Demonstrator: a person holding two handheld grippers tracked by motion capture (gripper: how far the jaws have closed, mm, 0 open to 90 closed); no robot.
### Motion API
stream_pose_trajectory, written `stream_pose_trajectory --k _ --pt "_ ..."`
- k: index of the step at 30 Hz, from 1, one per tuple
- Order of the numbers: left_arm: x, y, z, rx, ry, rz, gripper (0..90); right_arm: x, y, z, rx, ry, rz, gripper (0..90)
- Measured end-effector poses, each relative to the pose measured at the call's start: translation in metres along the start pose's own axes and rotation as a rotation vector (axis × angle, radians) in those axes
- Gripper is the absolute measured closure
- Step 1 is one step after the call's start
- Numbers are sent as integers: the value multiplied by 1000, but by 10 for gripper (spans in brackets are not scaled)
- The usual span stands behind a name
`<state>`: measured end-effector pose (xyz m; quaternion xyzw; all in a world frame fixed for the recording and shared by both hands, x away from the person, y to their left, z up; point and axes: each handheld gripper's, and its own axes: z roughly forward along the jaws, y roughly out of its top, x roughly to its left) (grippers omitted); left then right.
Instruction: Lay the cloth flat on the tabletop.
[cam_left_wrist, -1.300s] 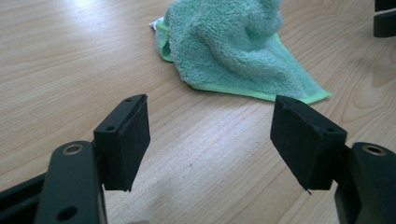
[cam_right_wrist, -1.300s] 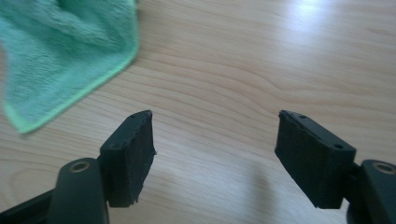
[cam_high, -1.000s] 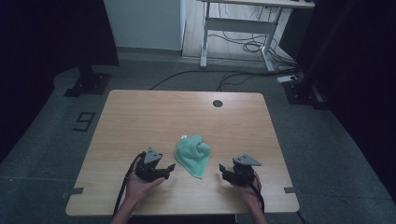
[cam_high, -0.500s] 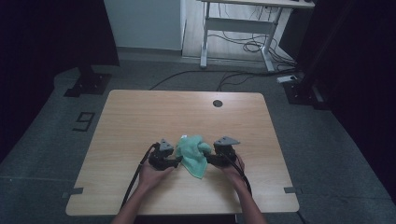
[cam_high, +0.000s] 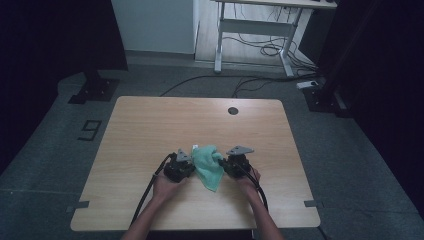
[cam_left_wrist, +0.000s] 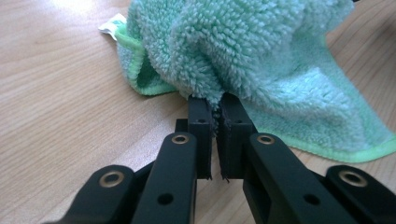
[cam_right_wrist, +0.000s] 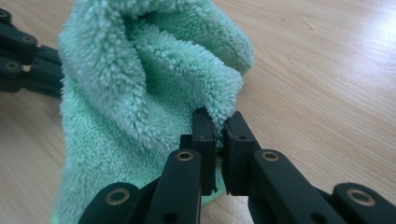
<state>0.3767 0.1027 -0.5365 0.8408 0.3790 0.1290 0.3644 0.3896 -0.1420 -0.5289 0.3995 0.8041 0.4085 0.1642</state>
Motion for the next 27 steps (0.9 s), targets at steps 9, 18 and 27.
stream_pose_trajectory --k 9,18,27 --pt "1 6 -23 -66 15 6 872 -2 8 -22 -66 -19 1 853" --pt "4 14 -43 -106 28 11 877 -1 18 -36 -110 -33 8 853" --pt "0 69 -104 -234 87 102 877 -4 68 -78 -261 -102 -7 853"
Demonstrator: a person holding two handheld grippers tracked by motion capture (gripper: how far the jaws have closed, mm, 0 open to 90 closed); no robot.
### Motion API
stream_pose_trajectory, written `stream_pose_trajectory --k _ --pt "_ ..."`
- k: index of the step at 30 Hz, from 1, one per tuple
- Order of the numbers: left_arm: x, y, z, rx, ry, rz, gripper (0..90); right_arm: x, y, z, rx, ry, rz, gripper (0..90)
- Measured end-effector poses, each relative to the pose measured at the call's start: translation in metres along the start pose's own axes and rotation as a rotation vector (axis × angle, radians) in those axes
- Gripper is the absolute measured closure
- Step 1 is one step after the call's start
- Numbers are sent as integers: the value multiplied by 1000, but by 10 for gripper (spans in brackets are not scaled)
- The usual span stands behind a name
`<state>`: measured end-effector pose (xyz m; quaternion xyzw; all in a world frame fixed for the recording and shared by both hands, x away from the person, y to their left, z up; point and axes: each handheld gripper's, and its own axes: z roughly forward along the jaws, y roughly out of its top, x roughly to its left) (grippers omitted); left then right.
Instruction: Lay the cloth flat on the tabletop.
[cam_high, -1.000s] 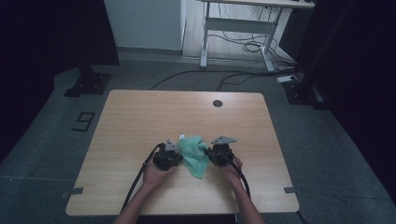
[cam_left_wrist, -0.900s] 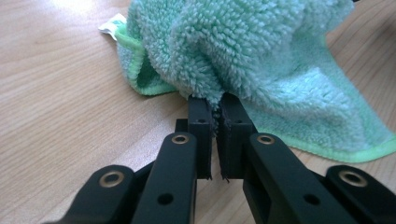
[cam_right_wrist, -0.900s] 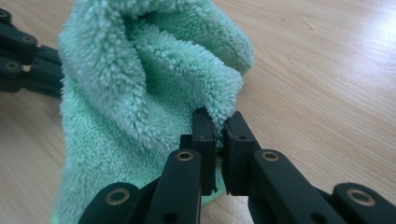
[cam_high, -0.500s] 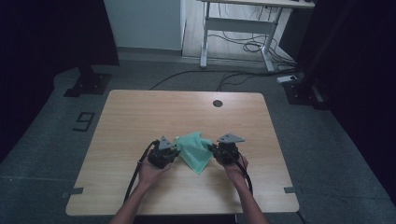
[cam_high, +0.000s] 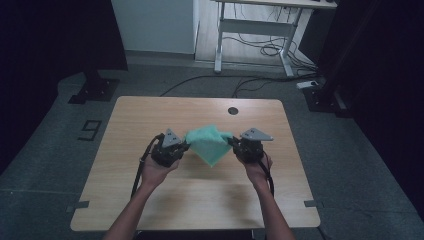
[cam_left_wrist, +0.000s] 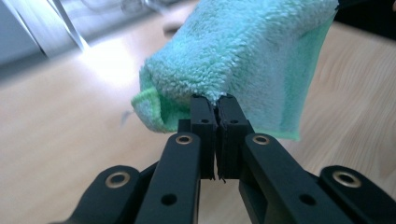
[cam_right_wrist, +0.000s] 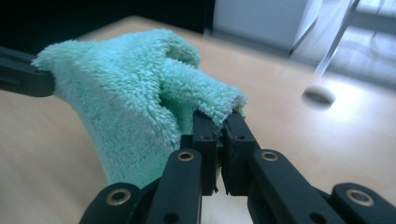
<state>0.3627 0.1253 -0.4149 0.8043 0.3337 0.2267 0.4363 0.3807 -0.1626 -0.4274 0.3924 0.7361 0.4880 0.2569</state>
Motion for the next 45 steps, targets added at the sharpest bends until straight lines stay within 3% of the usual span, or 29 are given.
stream_pose_trajectory --k 2,4,6,8,9,10,11,12,13,17,21,29,32,34,35,39,40,45 --pt "-1 2 -5 -14 -3 0 876 0 4 -5 -23 -5 -1 852" --pt "-7 -9 -8 8 -7 19 875 1 -2 -13 -24 -39 -2 847" --pt "-11 -27 -1 59 -33 4 871 1 -16 -10 33 -29 39 844" --pt "-16 -47 9 113 -55 -12 870 2 -37 -4 122 -23 58 838" --pt "-16 -47 9 113 -55 -12 867 2 -37 -4 122 -23 58 838" --pt "-19 -66 18 160 -75 -33 864 3 -57 3 203 -21 62 824" --pt "-19 -66 18 160 -75 -33 862 3 -66 4 232 -16 69 820" --pt "-21 -82 24 194 -99 -55 858 3 -74 5 253 -9 73 820" --pt "-22 -88 25 203 -106 -61 856 2 -81 5 262 2 84 821" --pt "-26 -98 26 211 -121 -74 857 1 -96 0 277 39 110 829" --pt "-32 -101 25 208 -122 -68 856 2 -100 -2 275 34 106 828" --pt "-39 -118 21 219 -130 -73 815 15 -119 -11 282 76 87 747" --pt "-40 -118 19 207 -135 -78 707 16 -121 -16 270 81 76 619" --pt "-38 -115 14 189 -129 -79 557 17 -119 -21 246 53 52 479" --pt "-37 -113 10 173 -125 -76 532 18 -117 -25 230 50 48 459" --pt "-30 -106 3 149 -103 -76 502 15 -104 -38 168 53 57 428" --pt "-25 -102 4 147 -80 -75 502 14 -100 -39 158 51 57 428" --pt "-12 -96 22 184 -38 -96 518 8 -84 -36 140 53 63 422"
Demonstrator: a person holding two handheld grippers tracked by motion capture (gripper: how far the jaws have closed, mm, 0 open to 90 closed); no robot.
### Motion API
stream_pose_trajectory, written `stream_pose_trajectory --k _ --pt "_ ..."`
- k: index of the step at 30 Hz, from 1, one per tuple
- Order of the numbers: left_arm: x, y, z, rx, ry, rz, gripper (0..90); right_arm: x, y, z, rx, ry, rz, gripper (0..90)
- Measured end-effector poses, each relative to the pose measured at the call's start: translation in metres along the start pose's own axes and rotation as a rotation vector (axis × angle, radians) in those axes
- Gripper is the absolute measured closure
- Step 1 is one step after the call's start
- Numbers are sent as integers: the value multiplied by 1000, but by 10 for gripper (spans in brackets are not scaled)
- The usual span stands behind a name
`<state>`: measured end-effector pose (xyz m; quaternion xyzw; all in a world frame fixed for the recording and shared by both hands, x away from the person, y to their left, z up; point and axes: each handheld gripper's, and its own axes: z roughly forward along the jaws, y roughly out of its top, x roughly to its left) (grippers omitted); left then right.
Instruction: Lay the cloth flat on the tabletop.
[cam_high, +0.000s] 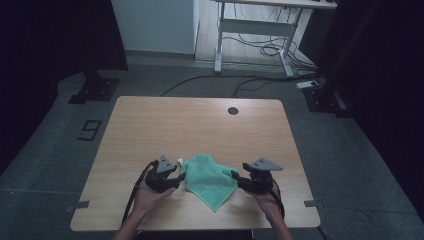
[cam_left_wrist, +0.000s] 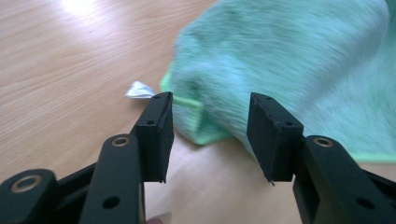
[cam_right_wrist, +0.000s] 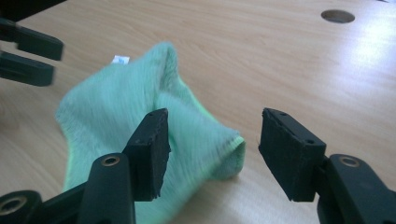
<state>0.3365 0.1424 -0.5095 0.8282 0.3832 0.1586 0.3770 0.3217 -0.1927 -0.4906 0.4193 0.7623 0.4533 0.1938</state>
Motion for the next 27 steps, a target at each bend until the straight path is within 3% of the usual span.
stream_pose_trajectory --k 4,9,13,16,17,18,19,20,21,24,27 --pt "6 0 19 42 11 -14 532 -1 6 6 5 0 -6 423" --pt "9 -2 34 75 17 -33 563 -7 8 26 43 -7 1 424" --pt "9 -4 41 84 10 -31 674 -1 4 41 89 10 -19 422" --pt "9 -4 43 77 2 -34 766 0 -2 50 137 -9 -23 432" --pt "8 -4 43 70 2 -29 786 0 -3 52 151 -14 -19 512" --pt "8 -4 43 70 2 -29 810 0 -3 52 151 -14 -19 512" --pt "7 -3 42 70 7 -16 831 0 -6 54 177 -26 -27 622" --pt "7 -3 42 70 7 -16 842 0 -6 54 177 -26 -27 622" --pt "6 -3 39 65 8 -6 848 -1 -8 53 184 -24 -36 708" --pt "7 -3 34 46 4 -6 858 -2 -8 51 181 -23 -27 769" --pt "10 1 17 -13 5 -16 862 -6 -6 42 136 -47 -17 825"
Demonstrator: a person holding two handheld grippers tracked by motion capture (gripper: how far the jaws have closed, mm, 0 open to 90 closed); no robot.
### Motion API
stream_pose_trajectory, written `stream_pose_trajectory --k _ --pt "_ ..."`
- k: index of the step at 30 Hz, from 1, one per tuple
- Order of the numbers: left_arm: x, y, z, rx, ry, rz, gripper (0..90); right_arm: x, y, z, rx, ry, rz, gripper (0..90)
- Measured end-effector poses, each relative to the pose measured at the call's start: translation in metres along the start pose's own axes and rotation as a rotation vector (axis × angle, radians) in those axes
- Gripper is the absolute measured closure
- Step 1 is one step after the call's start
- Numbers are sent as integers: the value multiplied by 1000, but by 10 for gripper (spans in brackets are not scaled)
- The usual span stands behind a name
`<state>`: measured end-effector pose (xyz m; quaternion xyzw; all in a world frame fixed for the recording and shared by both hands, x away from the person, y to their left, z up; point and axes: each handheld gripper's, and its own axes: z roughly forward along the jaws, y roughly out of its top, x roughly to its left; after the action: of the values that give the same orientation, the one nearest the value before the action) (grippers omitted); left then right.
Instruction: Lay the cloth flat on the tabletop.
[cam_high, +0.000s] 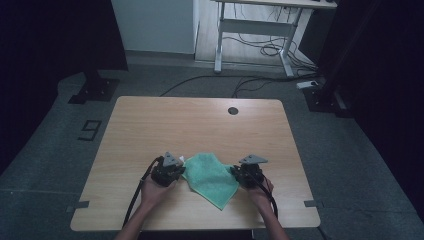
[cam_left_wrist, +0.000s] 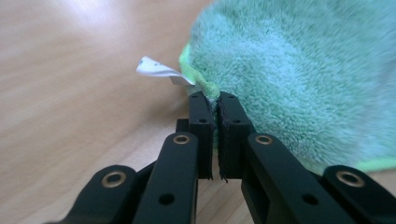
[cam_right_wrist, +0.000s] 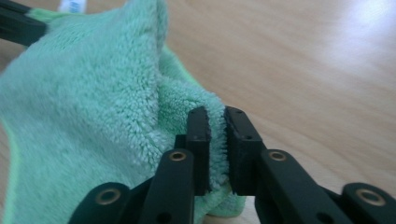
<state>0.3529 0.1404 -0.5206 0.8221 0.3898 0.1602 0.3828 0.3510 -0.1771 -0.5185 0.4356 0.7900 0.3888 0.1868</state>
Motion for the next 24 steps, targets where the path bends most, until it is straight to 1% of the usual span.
stream_pose_trajectory --k 1,2,3,4,6,8,9,10,11,12,14,15,16,17,18,19,20,21,22,23,24 --pt "0 0 0 0 0 0 863 -1 1 -3 -11 -7 7 831" --pt "1 2 -4 -13 1 -1 863 -1 1 -3 -11 -7 7 831" --pt "3 5 -7 -25 5 -1 863 -6 7 -6 -33 -21 15 836" --pt "8 15 -11 -38 12 -3 863 -8 12 -7 -39 -27 25 837" --pt "15 29 -15 -53 21 -10 863 -13 26 -7 -43 -39 36 837" --pt "21 43 -25 -92 30 -11 863 -17 43 -9 -66 -72 27 838" --pt "21 43 -25 -92 30 -11 863 -17 43 -9 -66 -72 27 838" --pt "23 53 -41 -161 41 -11 863 -21 58 -17 -112 -103 25 838" --pt "24 55 -49 -198 42 -20 863 -23 64 -23 -141 -116 29 838" --pt "25 54 -56 -225 39 -28 863 -25 67 -29 -178 -130 32 838" --pt "26 49 -62 -248 21 -35 862 -29 68 -40 -233 -132 57 836" --pt "26 49 -62 -248 21 -35 862 -32 67 -42 -245 -122 70 834" --pt "26 40 -57 -223 10 -48 860 -34 65 -41 -248 -116 78 821" --pt "26 35 -51 -197 8 -52 858 -35 63 -38 -236 -111 77 793" --pt "25 30 -43 -172 5 -64 858 -35 61 -32 -207 -107 72 726" --pt "25 25 -36 -145 1 -67 857 -35 60 -26 -173 -121 63 636" --pt "25 20 -30 -122 -3 -73 855 -34 58 -20 -153 -151 54 582" --pt "25 20 -30 -122 -3 -73 853 -34 58 -20 -153 -151 54 582" --pt "23 11 -20 -92 -11 -80 851 -33 52 -17 -167 -153 58 531" --pt "23 11 -20 -92 -11 -80 851 -33 52 -17 -167 -153 58 531" --pt "22 7 -16 -81 -11 -81 849 -31 48 -20 -184 -143 57 489"
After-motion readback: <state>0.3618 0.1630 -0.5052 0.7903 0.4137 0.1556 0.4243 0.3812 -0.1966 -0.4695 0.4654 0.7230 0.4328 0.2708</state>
